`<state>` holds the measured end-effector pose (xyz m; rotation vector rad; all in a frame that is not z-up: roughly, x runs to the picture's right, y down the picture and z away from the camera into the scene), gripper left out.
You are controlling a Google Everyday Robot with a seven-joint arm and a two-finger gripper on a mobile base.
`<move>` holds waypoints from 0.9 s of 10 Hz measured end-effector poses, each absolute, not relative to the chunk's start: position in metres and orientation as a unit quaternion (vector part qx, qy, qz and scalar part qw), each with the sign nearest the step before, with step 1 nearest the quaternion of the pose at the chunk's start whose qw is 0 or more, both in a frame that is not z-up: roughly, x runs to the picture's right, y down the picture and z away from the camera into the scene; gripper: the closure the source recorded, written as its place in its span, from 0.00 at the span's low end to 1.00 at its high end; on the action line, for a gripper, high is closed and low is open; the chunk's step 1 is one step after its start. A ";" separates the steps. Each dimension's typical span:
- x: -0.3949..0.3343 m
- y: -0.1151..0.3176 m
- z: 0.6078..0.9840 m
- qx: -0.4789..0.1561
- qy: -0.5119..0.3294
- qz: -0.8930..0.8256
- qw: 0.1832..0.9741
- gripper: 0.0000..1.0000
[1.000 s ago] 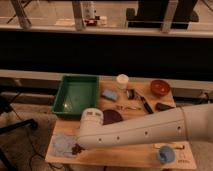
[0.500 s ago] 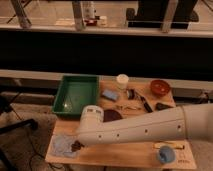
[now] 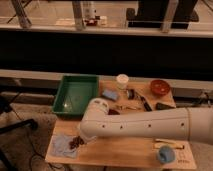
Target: Place grapes in metal cup
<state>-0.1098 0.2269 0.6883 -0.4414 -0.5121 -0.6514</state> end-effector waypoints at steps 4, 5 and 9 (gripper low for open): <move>-0.132 0.218 0.682 -0.233 -0.301 -0.269 0.884 1.00; -0.136 0.216 0.683 -0.242 -0.319 -0.253 0.881 1.00; -0.139 0.206 0.686 -0.262 -0.371 -0.200 0.868 1.00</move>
